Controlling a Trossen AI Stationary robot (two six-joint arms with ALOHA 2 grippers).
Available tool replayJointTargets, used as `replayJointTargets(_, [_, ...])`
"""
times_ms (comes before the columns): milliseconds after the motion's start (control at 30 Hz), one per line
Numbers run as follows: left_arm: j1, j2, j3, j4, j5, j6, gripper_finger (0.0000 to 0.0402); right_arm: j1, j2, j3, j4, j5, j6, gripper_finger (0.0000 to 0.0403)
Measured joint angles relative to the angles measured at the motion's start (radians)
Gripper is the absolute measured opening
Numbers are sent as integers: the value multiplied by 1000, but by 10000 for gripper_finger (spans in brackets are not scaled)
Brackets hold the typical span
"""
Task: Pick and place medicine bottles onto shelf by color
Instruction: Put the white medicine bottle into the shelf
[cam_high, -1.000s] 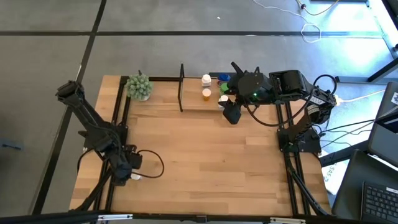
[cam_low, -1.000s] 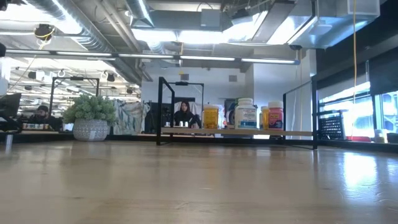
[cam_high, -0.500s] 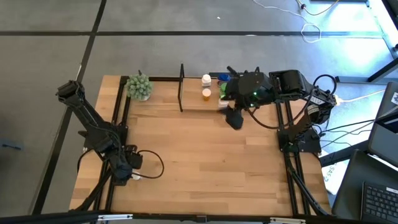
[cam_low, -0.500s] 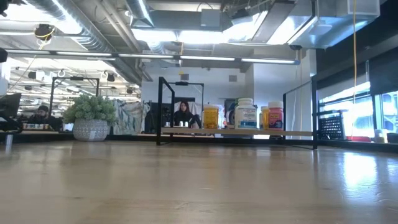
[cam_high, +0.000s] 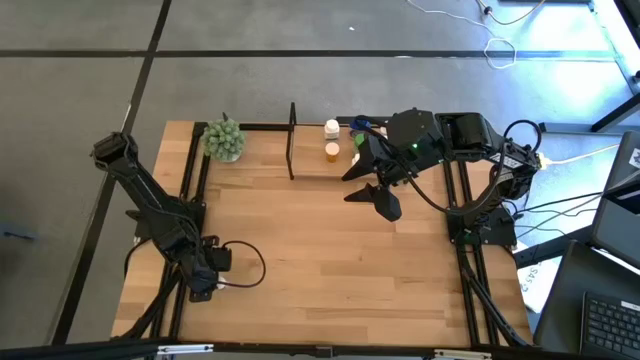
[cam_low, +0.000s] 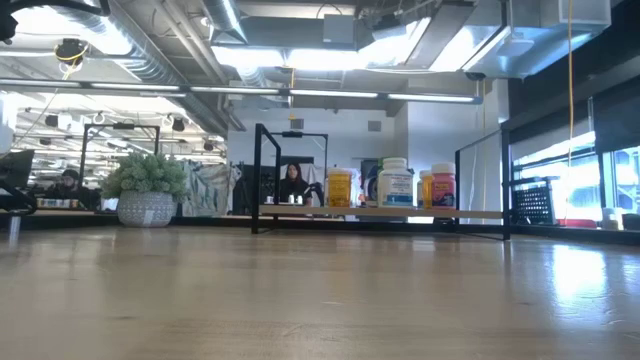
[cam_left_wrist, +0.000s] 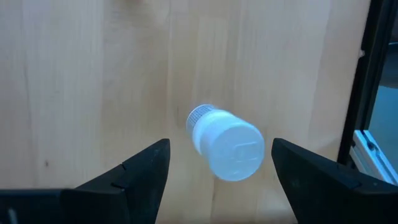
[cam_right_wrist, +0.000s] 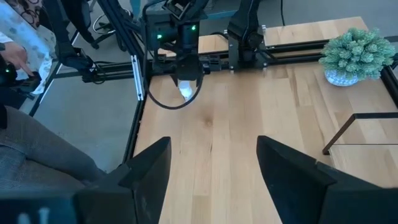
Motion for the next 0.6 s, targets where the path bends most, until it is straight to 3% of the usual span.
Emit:
replayJointTargets(367, [0,78,0,44,15,-1,268,0,0,0,0,0,0,239])
replayJointTargets(600, [0,79,0,45,16,-1,227,0,0,0,0,-1,0,239])
